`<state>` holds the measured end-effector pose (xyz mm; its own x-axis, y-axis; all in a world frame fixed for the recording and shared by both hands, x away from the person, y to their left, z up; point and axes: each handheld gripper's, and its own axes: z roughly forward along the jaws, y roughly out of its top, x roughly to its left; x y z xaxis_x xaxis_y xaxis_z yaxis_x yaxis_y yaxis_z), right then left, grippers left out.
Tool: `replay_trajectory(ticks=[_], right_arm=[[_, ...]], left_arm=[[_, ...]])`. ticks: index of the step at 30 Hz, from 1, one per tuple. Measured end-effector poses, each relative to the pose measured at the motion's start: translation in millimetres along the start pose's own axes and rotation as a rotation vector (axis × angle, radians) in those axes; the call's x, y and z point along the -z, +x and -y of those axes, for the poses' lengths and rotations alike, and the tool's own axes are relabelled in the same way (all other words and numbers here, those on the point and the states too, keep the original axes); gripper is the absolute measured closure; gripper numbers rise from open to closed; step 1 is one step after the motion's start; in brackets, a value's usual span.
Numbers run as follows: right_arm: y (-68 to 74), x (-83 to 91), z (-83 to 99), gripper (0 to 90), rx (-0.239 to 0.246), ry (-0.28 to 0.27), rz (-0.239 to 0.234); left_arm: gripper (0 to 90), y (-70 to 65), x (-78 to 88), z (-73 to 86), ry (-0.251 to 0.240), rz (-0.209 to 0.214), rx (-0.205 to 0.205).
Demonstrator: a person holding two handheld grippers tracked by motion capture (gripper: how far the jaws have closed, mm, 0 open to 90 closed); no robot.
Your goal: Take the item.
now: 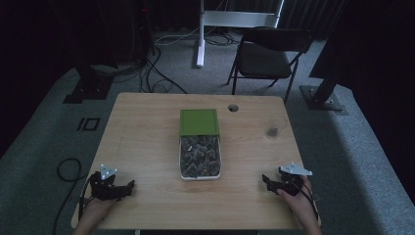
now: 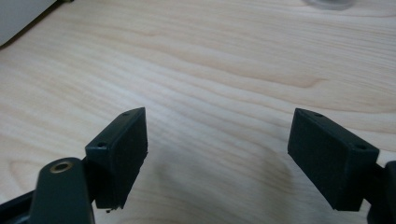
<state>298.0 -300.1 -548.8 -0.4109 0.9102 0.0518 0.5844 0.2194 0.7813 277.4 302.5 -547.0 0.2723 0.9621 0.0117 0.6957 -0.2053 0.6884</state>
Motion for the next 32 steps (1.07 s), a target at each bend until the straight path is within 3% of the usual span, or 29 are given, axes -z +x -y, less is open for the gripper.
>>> replay_trajectory(ticks=[11,18,32], right_arm=[[7.7,-6.4,-1.9,18.0,0.077,0.072,-0.004],[7.7,-7.0,-2.1,16.3,0.087,0.08,-0.036],[7.9,-7.2,-2.1,15.9,0.091,0.08,-0.038]], left_arm=[[2.2,0.0,0.0,0.0,0.0,0.0,0.0],[2.3,0.0,0.0,0.0,0.0,0.0,0.0],[2.2,-0.1,0.0,0.0,0.0,-0.001,0.0]])
